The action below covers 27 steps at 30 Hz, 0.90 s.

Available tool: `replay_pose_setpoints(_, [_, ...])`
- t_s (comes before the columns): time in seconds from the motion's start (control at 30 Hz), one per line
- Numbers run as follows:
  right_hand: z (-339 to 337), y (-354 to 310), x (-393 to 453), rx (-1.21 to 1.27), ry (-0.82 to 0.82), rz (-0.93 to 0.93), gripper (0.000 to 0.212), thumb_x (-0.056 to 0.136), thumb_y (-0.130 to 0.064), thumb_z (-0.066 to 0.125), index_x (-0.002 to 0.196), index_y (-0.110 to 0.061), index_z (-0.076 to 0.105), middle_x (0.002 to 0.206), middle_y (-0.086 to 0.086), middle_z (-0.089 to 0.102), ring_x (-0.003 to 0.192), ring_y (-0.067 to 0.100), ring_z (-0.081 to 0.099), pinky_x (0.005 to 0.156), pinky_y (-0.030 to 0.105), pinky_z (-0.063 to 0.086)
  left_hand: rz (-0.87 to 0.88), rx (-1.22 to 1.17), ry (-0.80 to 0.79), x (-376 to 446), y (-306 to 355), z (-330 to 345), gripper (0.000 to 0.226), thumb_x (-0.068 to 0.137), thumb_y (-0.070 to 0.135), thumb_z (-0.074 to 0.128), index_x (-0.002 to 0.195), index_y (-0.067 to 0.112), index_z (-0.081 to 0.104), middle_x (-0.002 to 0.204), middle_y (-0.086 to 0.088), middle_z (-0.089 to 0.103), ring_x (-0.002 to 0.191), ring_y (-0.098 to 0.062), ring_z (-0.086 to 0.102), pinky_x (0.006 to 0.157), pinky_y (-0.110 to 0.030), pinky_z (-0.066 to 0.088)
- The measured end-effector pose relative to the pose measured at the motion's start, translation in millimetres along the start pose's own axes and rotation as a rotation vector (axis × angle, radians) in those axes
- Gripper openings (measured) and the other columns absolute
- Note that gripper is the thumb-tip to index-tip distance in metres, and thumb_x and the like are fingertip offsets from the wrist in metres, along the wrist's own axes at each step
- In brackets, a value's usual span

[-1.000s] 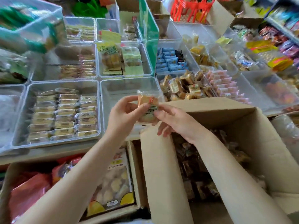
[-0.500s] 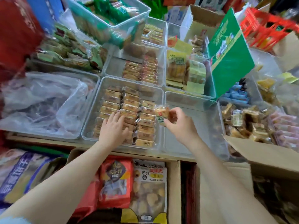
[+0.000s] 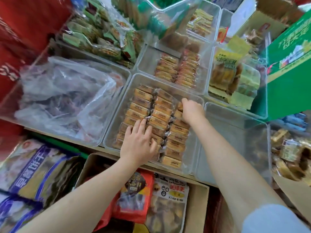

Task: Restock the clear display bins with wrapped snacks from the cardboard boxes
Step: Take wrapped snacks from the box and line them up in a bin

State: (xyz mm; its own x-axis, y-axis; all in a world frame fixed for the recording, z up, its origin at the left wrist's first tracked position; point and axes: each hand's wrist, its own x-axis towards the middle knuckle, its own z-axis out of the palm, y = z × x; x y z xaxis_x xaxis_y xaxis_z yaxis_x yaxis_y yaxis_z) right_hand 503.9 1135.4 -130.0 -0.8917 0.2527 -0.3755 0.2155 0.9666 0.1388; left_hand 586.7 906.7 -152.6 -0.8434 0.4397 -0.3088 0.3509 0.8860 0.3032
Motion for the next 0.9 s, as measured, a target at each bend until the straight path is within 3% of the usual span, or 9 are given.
replay_pose_setpoints(0.1, [-1.3,7.3,10.7,0.189,-0.194,-0.013,0.041,0.091,-0.009,0.048,0.132,-0.012,0.050,0.121,0.013,0.061,0.098,0.031,0.058,0.076,0.036,0.047,0.000,0.023,0.005,-0.1,-1.0,1.7,0.065,0.098,0.046,0.027,0.155,0.017,0.034,0.166,-0.011,0.022,0.154,-0.028,0.014,0.122,-0.050,0.018])
replay_pose_setpoints(0.23, [-5.3,6.9,11.8,0.425,-0.306,0.036,0.053,0.097,-0.030,0.039,0.147,-0.014,0.043,0.149,0.014,0.046,0.131,0.032,0.047,0.099,0.038,0.041,0.004,0.028,-0.013,-1.0,0.1,-1.0,0.071,0.094,0.048,0.016,0.157,0.018,0.029,0.167,-0.010,0.017,0.155,-0.027,0.009,0.123,-0.048,0.015])
replay_pose_setpoints(0.3, [5.1,0.2,8.0,0.551,-0.281,0.081,0.058,0.099,-0.044,0.034,0.148,-0.013,0.040,0.150,0.013,0.045,0.133,0.032,0.045,0.107,0.042,0.037,0.008,0.035,-0.011,-1.7,0.5,-2.3,0.074,0.092,0.049,0.010,0.157,0.018,0.027,0.167,-0.010,0.016,0.155,-0.026,0.008,0.124,-0.047,0.014])
replay_pose_setpoints(0.4, [27.4,-10.5,0.2,0.454,-0.092,0.038,0.056,0.099,-0.056,0.031,0.127,-0.015,0.054,0.125,0.007,0.062,0.116,0.030,0.056,0.107,0.049,0.038,0.007,0.034,-0.005,-3.2,0.6,-2.5,0.072,0.093,0.048,0.015,0.156,0.017,0.030,0.167,-0.011,0.018,0.155,-0.027,0.010,0.123,-0.047,0.015])
replay_pose_setpoints(0.5, [45.5,-16.2,-4.9,0.398,0.028,0.000,0.052,0.098,-0.059,0.029,0.117,-0.018,0.056,0.115,0.003,0.061,0.113,0.027,0.054,0.111,0.052,0.032,0.001,0.034,-0.005,-2.5,1.2,-2.4,0.066,0.096,0.046,0.023,0.155,0.017,0.032,0.166,-0.011,0.020,0.155,-0.027,0.011,0.123,-0.048,0.015])
replay_pose_setpoints(0.6, [55.3,-17.8,-6.3,0.319,0.000,0.020,0.073,0.099,-0.065,0.018,0.150,-0.016,0.035,0.150,0.012,0.044,0.142,0.029,0.035,0.122,0.052,0.012,-0.002,0.011,0.012,0.2,2.2,-3.3,0.063,0.097,0.044,0.029,0.153,0.017,0.035,0.165,-0.012,0.022,0.154,-0.028,0.013,0.122,-0.049,0.018])
replay_pose_setpoints(0.73, [57.2,-25.6,-16.8,0.340,0.004,0.039,0.080,0.099,-0.067,0.013,0.160,-0.015,0.009,0.167,0.012,0.010,0.154,0.028,0.004,0.123,0.050,-0.004,0.000,0.004,0.032,-0.5,1.6,-1.2,0.061,0.098,0.044,0.032,0.153,0.016,0.036,0.165,-0.012,0.023,0.153,-0.028,0.014,0.122,-0.049,0.018])
replay_pose_setpoints(0.83, [54.4,-23.9,-50.3,0.368,0.000,-0.016,0.076,0.102,-0.061,0.022,0.160,-0.016,0.005,0.168,0.008,0.001,0.154,0.025,-0.002,0.123,0.046,-0.004,0.014,-0.009,0.066,-3.8,0.5,-0.2,0.061,0.097,0.042,0.034,0.151,0.015,0.040,0.163,-0.013,0.029,0.152,-0.029,0.019,0.122,-0.049,0.020])
replay_pose_setpoints(0.9, [45.9,-13.7,-84.4,0.455,-0.034,-0.065,0.067,0.103,-0.050,0.035,0.159,-0.016,0.019,0.166,0.006,0.016,0.153,0.024,0.013,0.124,0.045,0.011,0.032,-0.007,0.078,-7.9,-0.3,1.5,0.057,0.097,0.040,0.037,0.148,0.014,0.044,0.161,-0.013,0.032,0.151,-0.030,0.021,0.121,-0.049,0.020])
